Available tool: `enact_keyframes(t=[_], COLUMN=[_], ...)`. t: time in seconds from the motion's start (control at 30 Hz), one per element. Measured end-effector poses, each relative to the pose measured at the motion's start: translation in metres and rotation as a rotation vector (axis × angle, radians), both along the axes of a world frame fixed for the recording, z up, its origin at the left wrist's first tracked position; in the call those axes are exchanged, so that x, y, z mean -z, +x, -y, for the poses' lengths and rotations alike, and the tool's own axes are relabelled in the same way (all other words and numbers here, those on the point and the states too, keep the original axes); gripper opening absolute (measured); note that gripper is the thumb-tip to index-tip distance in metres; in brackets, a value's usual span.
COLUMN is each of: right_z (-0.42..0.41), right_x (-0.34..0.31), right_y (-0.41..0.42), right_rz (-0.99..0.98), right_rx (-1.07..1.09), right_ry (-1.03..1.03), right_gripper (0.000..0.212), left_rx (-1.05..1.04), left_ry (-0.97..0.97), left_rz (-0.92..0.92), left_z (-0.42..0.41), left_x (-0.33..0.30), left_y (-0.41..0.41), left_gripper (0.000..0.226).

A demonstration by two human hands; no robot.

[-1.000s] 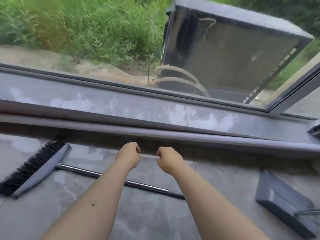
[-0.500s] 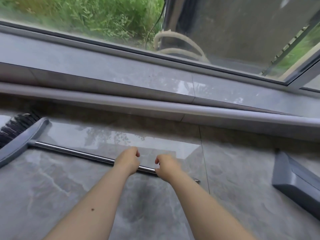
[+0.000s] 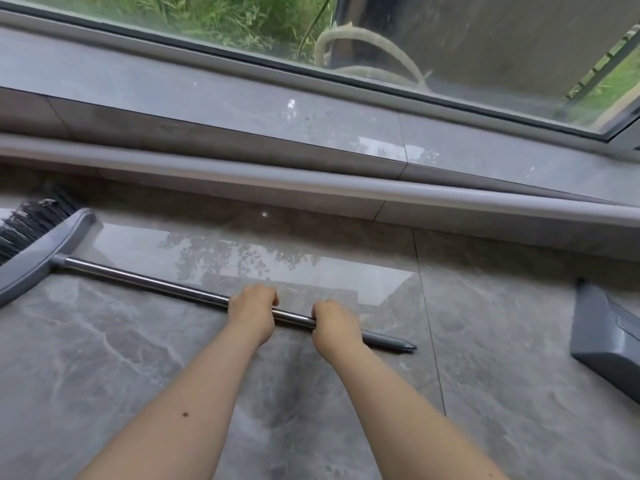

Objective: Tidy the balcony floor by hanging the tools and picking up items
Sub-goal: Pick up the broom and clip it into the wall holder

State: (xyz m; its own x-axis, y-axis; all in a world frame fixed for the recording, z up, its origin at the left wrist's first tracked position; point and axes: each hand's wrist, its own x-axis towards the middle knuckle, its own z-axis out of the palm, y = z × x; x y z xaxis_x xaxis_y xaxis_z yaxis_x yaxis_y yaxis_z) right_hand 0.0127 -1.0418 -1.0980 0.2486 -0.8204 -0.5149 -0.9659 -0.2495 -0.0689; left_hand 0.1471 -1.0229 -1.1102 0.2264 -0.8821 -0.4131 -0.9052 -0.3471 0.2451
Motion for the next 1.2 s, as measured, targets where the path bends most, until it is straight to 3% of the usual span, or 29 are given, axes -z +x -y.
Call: enact_keyframes(t=[0.3, 0.47, 0.57, 0.7, 0.9, 1.0, 1.2], right_z=[-0.015, -0.028, -0.037, -0.038, -0.009, 0.008, 0.045], right_x=[0.025, 0.027, 0.026, 0.018, -0.010, -0.039, -0.089], right_y=[0.003, -0.001, -0.006, -0.008, -0.012, -0.018, -0.025], right_rz=[0.016, 0.115, 0.246, 0.517, 1.085, 1.263, 1.361], right_rx=[-0.056, 0.118, 0.376, 0.813, 1.247, 1.336, 1.299], right_ry=[-0.210, -0.284, -0.321, -0.259, -0.104, -0.046, -0.067], right_gripper=[0.032, 0.033, 0.008, 0.023, 0.022, 0.021, 0.018], left_rx=[0.094, 0.210, 0.232, 0.227, 0.195, 0.220, 0.229], left_ry=[-0.081, -0.148, -0.184, -0.228, -0.306, -0.347, -0.403], left_rz=[0.151, 0.225, 0.219, 0.203, 0.137, 0.141, 0.124], left_z=[-0.009, -0.019, -0.020, -0.014, 0.003, 0.013, 0.039], left_x=[0.014, 0.017, 0.013, 0.002, -0.029, -0.050, -0.090], left_y=[0.024, 0.021, 0.013, 0.004, -0.013, -0.023, -0.036], left_gripper=[0.037, 0.038, 0.036, 0.033, 0.031, 0.029, 0.033])
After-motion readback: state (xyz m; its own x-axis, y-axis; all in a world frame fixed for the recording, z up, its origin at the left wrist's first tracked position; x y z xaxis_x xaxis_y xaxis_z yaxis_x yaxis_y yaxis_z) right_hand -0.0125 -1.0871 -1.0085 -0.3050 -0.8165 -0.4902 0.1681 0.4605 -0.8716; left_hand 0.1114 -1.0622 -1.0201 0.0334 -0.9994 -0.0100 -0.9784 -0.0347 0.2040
